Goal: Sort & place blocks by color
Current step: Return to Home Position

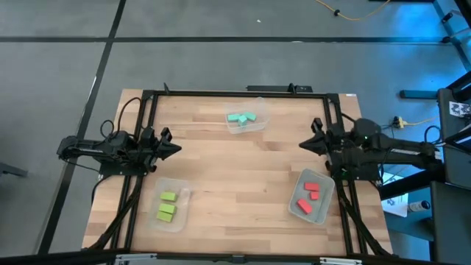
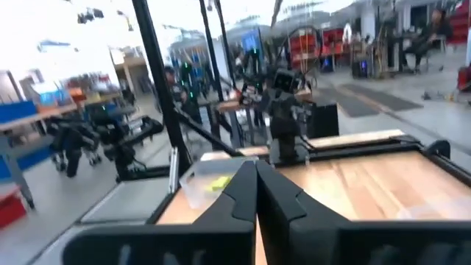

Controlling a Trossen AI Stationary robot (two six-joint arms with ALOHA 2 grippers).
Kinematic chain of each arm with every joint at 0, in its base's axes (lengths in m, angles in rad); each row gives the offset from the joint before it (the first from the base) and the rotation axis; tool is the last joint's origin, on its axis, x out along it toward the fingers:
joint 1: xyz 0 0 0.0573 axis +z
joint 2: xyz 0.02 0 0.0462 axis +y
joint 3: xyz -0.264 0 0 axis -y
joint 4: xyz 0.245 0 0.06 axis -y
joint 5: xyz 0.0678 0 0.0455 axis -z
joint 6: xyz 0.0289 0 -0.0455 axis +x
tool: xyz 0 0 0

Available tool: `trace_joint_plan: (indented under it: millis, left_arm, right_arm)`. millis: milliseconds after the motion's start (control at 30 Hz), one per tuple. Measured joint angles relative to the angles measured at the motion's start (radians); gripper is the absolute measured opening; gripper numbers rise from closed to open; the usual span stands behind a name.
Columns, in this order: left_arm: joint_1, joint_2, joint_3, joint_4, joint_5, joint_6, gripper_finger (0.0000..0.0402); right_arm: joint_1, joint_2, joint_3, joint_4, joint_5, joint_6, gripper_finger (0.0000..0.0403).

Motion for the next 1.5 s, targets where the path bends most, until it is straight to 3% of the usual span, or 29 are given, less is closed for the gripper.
trace_joint_plan:
  millis: [200, 500, 767, 1133, 1500]
  left_arm:
    - [0.0, 0.0, 0.0, -0.002, 0.0, 0.0, 0.0]
    - [0.0, 0.0, 0.0, -0.002, 0.0, 0.0, 0.0]
    - [0.0, 0.0, 0.001, -0.003, 0.0, 0.0, 0.0]
    - [0.0, 0.0, 0.001, -0.003, -0.001, 0.0, 0.0]
    - [0.0, 0.0, 0.001, -0.002, 0.0, 0.0, 0.0]
  right_arm:
    - [0.0, -0.178, -0.156, 0.063, 0.01, 0.02, 0.0001]
    - [0.0, -0.366, -0.272, 0.064, -0.009, 0.06, 0.0]
    - [0.0, -0.364, -0.394, 0.128, -0.065, 0.119, 0.0]
    - [0.0, -0.363, -0.393, 0.043, -0.162, -0.011, 0.0002]
    - [0.0, -0.357, -0.393, 0.032, -0.157, -0.01, 0.0015]
